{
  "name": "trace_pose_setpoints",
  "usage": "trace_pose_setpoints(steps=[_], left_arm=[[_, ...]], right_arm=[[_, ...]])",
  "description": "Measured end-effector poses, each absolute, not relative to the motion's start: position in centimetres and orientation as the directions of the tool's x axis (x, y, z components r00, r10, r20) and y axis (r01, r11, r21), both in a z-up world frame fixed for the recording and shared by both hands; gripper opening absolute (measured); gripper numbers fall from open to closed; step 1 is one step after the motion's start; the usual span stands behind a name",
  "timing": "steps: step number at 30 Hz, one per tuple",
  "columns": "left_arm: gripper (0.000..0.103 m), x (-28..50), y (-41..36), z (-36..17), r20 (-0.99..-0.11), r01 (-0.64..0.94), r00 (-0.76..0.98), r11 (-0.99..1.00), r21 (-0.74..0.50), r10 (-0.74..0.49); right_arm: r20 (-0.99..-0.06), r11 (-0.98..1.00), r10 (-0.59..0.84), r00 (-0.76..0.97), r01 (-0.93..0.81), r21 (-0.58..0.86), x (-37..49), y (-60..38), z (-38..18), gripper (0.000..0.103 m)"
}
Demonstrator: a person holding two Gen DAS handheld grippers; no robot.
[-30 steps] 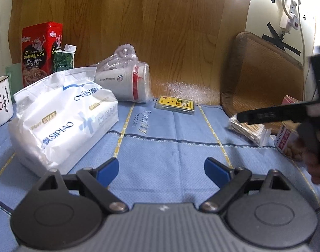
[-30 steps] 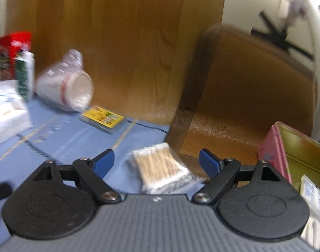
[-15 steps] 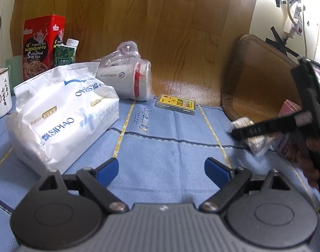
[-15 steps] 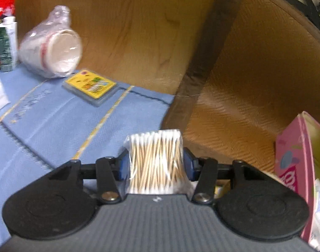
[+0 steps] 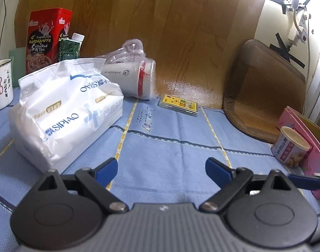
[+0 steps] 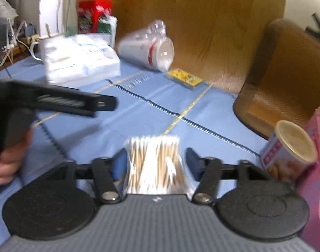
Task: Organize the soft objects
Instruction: 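Set the swab pack down on the cloth and open the right gripper, then grasp the cotton swab pack with the left gripper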
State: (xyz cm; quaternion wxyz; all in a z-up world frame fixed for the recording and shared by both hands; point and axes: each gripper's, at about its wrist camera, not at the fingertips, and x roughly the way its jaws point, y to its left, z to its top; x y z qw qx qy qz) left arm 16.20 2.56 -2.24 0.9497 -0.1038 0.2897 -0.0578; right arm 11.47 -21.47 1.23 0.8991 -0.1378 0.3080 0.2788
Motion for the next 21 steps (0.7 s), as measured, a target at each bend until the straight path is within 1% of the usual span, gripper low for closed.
trace_pose_setpoints(steps=[2, 5, 9, 12, 15, 18, 21], left_arm=[[0.094, 16.2, 2.5, -2.2, -0.538, 0.053, 0.826, 0.972, -0.228, -0.171], [0.094, 16.2, 2.4, -2.2, -0.537, 0.059, 0.826, 0.973, -0.223, -0.173], [0.094, 15.9, 2.3, -2.1, -0.523, 0.072, 0.833, 0.972, -0.224, -0.182], [0.094, 15.7, 2.4, -2.0, -0.503, 0.100, 0.838, 0.965, -0.241, -0.212], [0.094, 15.5, 2.8, -1.8, -0.476, 0.159, 0.826, 0.935, -0.317, -0.302], [0.088, 15.4, 2.9, -1.8, -0.451, 0.233, 0.780, 0.871, -0.432, -0.433], [0.086, 14.9, 1.9, -1.4, -0.439, 0.291, 0.756, 0.850, -0.440, -0.486]], right_arm=[[-0.594, 0.818, 0.433, 0.678, -0.573, -0.058, 9.7, -22.4, 1.7, 0.085], [-0.578, 0.839, 0.438, 0.689, -0.545, -0.014, 8.4, -24.0, 1.6, 0.088], [-0.590, 0.875, 0.405, 0.698, -0.482, 0.031, 7.8, -25.5, 0.7, 0.088], [-0.607, 0.897, 0.387, 0.694, -0.437, 0.073, 7.6, -26.5, 0.2, 0.088], [-0.608, 0.899, 0.393, 0.690, -0.427, 0.096, 7.6, -26.7, -0.2, 0.088], [-0.616, 0.898, 0.392, 0.683, -0.429, 0.096, 7.8, -26.5, -0.4, 0.088], [-0.616, 0.896, 0.398, 0.680, -0.434, 0.100, 8.1, -26.1, -0.4, 0.088]])
